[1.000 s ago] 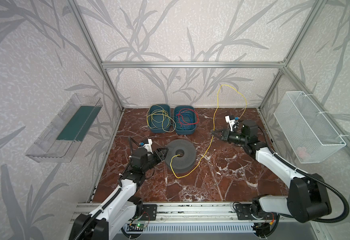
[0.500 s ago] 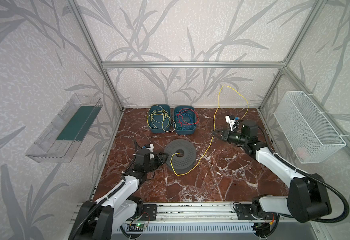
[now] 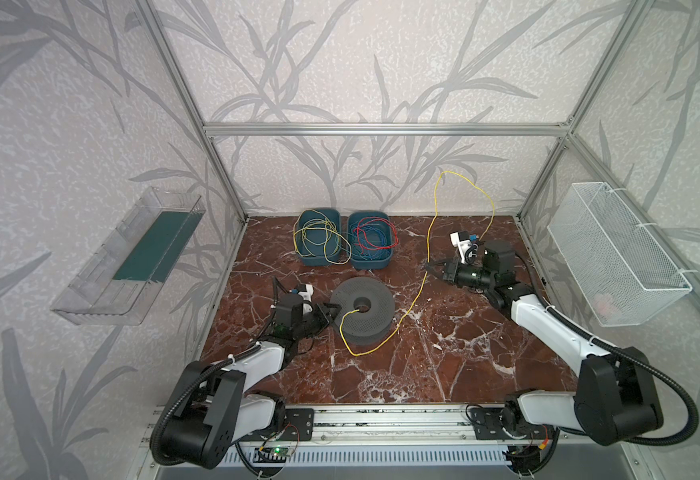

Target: Wrap the cables

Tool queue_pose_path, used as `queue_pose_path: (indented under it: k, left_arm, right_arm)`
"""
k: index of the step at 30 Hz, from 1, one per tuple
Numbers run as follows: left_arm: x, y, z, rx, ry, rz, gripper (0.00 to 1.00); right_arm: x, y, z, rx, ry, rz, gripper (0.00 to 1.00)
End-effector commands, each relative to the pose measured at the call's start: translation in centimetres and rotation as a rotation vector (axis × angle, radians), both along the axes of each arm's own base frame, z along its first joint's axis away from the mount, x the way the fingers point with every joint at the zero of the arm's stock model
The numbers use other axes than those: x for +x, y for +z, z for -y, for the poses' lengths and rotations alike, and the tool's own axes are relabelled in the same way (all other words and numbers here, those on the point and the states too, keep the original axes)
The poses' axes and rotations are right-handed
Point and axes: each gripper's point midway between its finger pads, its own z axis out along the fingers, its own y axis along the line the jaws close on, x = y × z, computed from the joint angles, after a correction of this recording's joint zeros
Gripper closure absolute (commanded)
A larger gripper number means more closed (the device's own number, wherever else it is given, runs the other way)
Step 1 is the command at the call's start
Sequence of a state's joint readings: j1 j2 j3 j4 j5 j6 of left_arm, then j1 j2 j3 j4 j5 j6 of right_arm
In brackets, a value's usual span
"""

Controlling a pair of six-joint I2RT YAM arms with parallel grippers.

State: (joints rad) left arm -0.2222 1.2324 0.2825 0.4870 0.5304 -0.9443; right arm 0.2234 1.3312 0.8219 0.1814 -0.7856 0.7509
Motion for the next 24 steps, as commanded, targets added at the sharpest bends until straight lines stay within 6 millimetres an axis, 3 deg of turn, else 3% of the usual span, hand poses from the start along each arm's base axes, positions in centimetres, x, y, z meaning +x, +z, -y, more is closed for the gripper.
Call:
queue_pose_path:
  k: [1,6,13,19,24]
  left_arm:
    - [0.4,0.7,-0.2,0.037,-0.001,0.027,0.86]
    - [0.3,2.3,-0.8,0.068,0.014,0.072,1.0]
    - [0.1,6.3,-1.5,0.117,0.034,0.12,1.0]
    - [0.1,11.3,-1.8,0.219,0.023,0.185,1.0]
    - [0.5,13.3,-0.6,0.411,-0.015,0.215,1.0]
  right_arm:
    - [-0.1,1.9,-0.2,0.0,0.011,0.061,1.0]
    - [0.0,1.8,-0.2,-0.003,0.01,0.062,1.0]
    - [0.0,2.4,0.0,0.001,-0.002,0.081,1.0]
    - [0.0,3.0,0.7,0.012,-0.037,0.106,1.0]
    - [0.2,3.5,1.5,0.043,-0.06,0.113,1.0]
